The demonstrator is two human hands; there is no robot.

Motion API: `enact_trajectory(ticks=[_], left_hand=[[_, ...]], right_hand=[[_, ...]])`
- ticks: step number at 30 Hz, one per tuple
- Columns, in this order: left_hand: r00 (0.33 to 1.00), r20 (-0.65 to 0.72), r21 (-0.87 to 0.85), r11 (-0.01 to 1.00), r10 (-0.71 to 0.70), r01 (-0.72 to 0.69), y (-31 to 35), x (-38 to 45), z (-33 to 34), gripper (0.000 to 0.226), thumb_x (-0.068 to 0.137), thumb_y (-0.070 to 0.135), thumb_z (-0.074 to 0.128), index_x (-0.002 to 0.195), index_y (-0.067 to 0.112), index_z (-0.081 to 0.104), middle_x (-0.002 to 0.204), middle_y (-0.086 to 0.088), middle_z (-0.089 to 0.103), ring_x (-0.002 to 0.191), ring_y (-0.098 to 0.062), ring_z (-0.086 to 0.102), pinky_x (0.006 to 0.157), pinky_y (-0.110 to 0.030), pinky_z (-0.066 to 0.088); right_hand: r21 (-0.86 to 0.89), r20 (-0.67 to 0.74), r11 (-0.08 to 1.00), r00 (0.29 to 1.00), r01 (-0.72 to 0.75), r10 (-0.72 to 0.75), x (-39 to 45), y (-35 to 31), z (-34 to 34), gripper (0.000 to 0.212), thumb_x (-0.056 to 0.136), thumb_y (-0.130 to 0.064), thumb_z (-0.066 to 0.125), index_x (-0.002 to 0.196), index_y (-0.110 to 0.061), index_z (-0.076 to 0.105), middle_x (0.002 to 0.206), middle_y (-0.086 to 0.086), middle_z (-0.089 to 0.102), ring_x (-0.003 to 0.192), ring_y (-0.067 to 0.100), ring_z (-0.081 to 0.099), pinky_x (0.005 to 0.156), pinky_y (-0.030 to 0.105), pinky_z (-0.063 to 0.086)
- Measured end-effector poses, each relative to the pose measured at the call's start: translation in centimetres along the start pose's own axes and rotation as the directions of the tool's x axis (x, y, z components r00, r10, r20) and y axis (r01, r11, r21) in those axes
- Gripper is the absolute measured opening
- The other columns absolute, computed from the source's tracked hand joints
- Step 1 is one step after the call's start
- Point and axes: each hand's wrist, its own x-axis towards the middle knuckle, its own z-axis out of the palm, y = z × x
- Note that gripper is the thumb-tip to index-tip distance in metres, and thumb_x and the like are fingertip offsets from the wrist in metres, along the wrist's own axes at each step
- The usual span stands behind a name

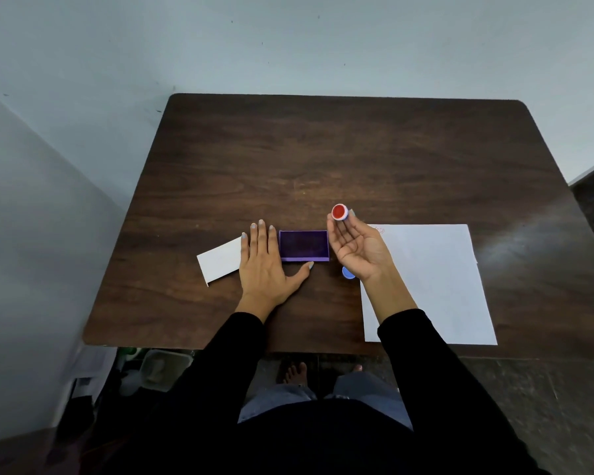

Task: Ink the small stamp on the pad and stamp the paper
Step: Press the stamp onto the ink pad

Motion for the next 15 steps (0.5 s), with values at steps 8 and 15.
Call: enact_trajectory(ticks=[8,15], left_hand=[[0.999,-0.013,0.009,0.999,0.042,-0.042,0.0,0.2,-0.1,0.102,0.076,0.077,0.031,0.146,0.004,0.020,0.157,-0.020,0.015,0.147,-0.030,0.009,0.120,-0.041,-0.002],[0.999,-0.025,-0.033,0.998,0.047,-0.048,-0.1,0.1,0.1,0.100,0.078,0.073,0.039,0.147,0.005,0.017,0.157,-0.020,0.016,0.147,-0.030,0.011,0.120,-0.043,0.002]], right_hand=[[-0.559,-0.109,0.802,0.941,0.209,-0.321,1.1,1.0,0.5,0.019,0.082,-0.015,0.071,0.099,-0.008,0.067,0.096,0.009,0.073,0.085,0.015,0.070,0.077,0.024,0.057],[-0.924,0.350,-0.090,0.722,0.372,-0.597,1.6,4.0,-0.1,0.016,0.076,-0.022,0.076,0.089,-0.017,0.069,0.083,-0.002,0.071,0.070,-0.002,0.060,0.064,0.007,0.046]])
